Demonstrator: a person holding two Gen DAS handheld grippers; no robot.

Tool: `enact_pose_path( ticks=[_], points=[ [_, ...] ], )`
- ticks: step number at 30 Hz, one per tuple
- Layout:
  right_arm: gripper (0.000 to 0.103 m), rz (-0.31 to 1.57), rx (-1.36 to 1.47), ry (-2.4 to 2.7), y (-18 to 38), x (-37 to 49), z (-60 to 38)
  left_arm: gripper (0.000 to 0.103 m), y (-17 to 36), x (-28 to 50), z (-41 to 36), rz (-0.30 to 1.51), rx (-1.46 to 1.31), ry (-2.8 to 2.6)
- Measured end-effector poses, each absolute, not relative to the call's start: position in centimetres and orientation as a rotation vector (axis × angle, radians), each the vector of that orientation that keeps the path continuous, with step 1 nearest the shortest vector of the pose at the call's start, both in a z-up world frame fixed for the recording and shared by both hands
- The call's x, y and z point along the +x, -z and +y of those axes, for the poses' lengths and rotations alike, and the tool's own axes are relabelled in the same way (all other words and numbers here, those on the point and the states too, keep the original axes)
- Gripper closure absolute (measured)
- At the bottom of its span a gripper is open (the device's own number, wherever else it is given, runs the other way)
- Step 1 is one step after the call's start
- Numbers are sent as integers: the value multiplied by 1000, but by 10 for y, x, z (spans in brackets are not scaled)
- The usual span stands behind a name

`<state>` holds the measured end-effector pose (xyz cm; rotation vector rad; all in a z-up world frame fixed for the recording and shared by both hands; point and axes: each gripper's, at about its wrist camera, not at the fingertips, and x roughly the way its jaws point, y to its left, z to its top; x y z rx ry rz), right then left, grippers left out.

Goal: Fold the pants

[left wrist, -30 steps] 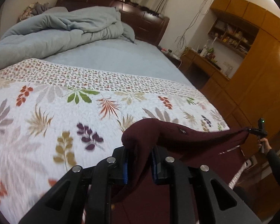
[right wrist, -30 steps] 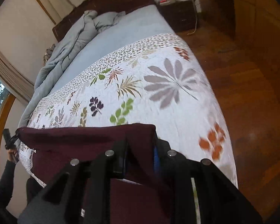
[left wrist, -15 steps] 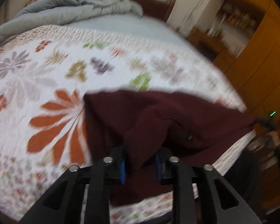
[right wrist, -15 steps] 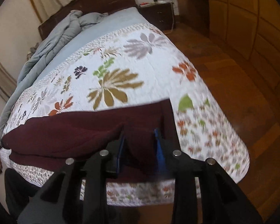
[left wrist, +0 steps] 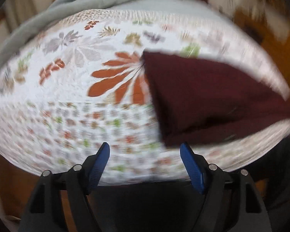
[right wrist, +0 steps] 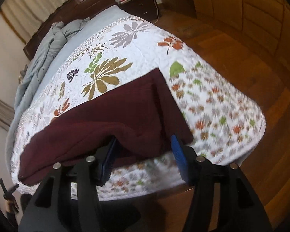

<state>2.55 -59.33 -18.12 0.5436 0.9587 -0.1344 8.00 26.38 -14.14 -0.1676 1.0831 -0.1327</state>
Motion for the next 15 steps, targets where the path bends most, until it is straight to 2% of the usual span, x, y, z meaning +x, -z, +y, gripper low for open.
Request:
enact_pose_path(
  ticks=[3,8,15],
  points=[
    [40,926,650,117,182,13,-589,26,139,76,257,1012,-549,327],
    [37,862,857,30,185,1,-576,25,195,99,255,1045,-1043,373],
    [33,871,846,-14,174,7,-560,23,205,120,257,1025,-1065,281]
  ],
)
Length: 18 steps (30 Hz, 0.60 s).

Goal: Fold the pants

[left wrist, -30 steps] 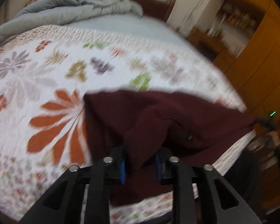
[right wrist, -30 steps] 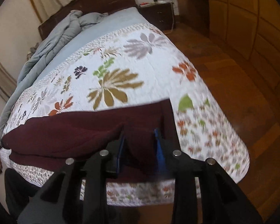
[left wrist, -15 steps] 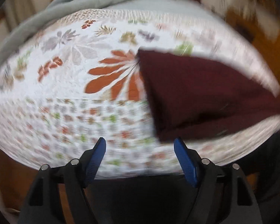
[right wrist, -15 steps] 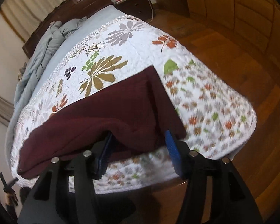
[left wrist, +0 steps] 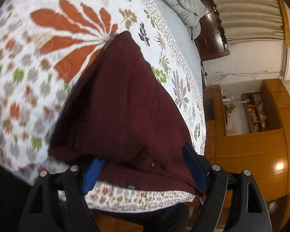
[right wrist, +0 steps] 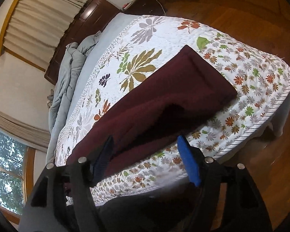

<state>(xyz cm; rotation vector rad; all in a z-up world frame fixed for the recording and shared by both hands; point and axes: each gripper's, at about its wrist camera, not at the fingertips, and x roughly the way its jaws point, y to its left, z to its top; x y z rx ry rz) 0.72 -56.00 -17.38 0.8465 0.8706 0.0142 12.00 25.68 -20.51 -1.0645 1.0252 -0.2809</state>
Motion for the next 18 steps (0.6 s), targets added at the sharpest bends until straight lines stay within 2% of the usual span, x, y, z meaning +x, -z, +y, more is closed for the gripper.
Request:
enact_pose_path(
  ticks=[2,3,4,5,6,13,18],
  points=[
    [33,875,847,-18,175,10,-560,27,211,125,258,1029,-1068,252],
    [32,875,847,-12,175,11,-560,40,214,129,260,1016,-1067,229],
    [32,874,855,-11,176,13,-561,48,216,129,259,1016,-1045,211],
    [32,872,867,-11,177,14,-561,64,216,129,259,1010,-1024,196],
    [32,869,877,-10,179,14,-562,71,214,128,259,994,-1010,197],
    [32,773,1144,52,183,5,-594,74,210,119,264,998,-960,213],
    [32,828,1193,81,196,17,-599,73,206,125,256,1042,-917,213]
  ],
)
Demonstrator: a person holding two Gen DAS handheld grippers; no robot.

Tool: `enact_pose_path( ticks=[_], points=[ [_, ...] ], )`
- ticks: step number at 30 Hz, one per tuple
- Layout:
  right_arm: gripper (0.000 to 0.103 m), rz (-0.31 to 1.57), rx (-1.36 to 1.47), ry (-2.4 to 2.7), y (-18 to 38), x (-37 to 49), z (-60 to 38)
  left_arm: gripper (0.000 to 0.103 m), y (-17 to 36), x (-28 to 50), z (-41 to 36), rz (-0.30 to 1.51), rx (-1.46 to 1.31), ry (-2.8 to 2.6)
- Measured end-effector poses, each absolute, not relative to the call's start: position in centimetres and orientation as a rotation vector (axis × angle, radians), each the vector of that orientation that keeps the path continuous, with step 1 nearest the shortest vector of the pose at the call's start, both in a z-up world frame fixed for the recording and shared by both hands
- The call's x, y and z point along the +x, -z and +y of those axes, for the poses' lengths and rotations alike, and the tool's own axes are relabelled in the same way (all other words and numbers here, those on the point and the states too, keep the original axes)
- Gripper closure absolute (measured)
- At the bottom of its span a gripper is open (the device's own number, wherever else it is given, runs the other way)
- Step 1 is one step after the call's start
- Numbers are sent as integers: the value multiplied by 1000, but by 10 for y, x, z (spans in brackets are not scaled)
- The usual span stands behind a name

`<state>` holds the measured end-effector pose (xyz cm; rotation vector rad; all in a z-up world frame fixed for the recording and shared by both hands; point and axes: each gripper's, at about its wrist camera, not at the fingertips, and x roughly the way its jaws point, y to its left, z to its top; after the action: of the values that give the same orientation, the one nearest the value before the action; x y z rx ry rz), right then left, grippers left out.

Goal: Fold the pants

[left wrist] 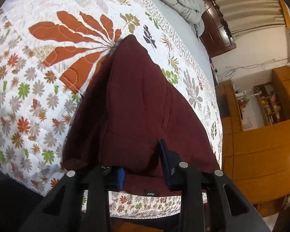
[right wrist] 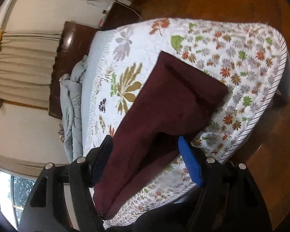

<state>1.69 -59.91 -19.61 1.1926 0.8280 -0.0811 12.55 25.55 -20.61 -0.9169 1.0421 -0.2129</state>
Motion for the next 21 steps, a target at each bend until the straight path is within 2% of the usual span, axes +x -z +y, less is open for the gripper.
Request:
enact_pose_path(
  ticks=[2,3,4,5,6,10,12,15,17,19,21],
  points=[
    [35,852,1229,128,209,24,-604,75,208,126,256,1051,-915,215],
    [44,846,1257,135,214,28,-606,82,208,129,255,1055,-927,222],
    [73,841,1273,133,217,34,-609,84,207,134,254,1057,-937,230],
    [84,846,1259,141,216,42,-611,85,201,137,254,1048,-952,244],
    [87,843,1192,146,204,55,-611,86,195,142,254,1035,-959,258],
    [91,666,969,43,124,71,-596,87,163,148,259,953,-1029,325],
    [91,592,931,43,111,57,-593,87,157,143,265,923,-1052,321],
    [91,622,1047,73,162,39,-609,87,178,132,273,951,-1084,271],
    [91,744,1092,117,215,37,-613,87,201,130,272,1027,-1072,246],
    [90,762,1109,140,233,33,-614,87,218,131,266,1096,-1022,204],
    [83,738,1137,130,232,27,-614,86,218,130,263,1090,-1021,205]
  ],
)
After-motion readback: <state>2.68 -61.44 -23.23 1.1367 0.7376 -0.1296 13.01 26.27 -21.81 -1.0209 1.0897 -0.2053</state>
